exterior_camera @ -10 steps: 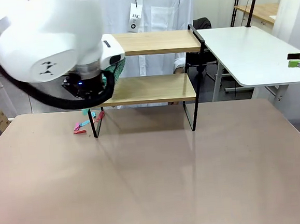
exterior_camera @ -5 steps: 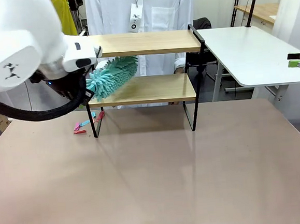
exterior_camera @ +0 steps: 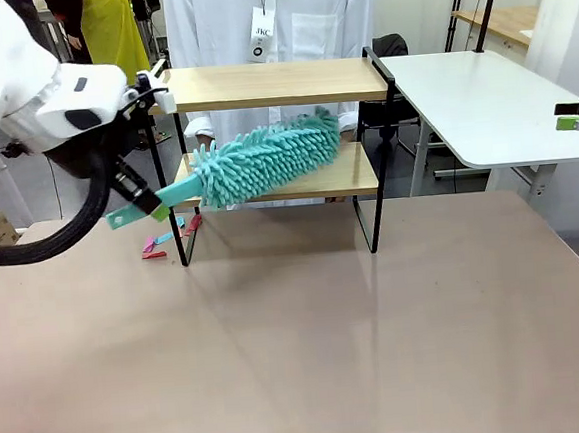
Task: Clean the shelf.
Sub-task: Clean the specific section of the Shelf indicated by the human with the Duster.
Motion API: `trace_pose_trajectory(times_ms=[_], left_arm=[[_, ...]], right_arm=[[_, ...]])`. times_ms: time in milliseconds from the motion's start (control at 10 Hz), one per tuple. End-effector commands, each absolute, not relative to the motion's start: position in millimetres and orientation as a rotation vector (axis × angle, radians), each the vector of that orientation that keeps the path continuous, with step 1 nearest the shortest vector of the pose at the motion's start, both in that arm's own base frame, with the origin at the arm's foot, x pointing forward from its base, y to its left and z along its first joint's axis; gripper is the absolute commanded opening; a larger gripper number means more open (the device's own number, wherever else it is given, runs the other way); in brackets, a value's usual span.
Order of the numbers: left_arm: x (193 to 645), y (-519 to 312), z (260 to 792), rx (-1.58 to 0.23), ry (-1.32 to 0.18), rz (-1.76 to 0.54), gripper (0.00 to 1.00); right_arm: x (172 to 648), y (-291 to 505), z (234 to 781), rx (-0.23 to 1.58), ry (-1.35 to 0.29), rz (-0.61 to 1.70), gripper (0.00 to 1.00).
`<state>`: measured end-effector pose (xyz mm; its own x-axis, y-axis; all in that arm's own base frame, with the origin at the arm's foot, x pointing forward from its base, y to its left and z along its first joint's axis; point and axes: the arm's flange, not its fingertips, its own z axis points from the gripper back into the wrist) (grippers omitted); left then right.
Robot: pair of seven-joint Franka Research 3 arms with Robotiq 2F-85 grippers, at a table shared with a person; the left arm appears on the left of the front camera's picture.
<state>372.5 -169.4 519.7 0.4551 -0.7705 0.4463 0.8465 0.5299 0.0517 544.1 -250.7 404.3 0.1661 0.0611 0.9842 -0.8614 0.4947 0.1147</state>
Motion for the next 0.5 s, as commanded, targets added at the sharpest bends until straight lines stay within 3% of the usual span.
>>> trace_pose_trajectory(times_ms=[0,300,400], left_arm=[[376,-140,528,-0.225,-0.422,-1.103,0.13],[378,-117,544,-0.089,-0.453,-1.29,0.13],[381,-115,557,-0.006,-0.377,-1.336,0.13]], right_arm=[[544,-248,407,0.827,-1.235,0.779,1.0],[544,-248,407,0.827,-1.235,0.779,1.0],[544,-248,407,0.827,-1.235,0.779,1.0]])
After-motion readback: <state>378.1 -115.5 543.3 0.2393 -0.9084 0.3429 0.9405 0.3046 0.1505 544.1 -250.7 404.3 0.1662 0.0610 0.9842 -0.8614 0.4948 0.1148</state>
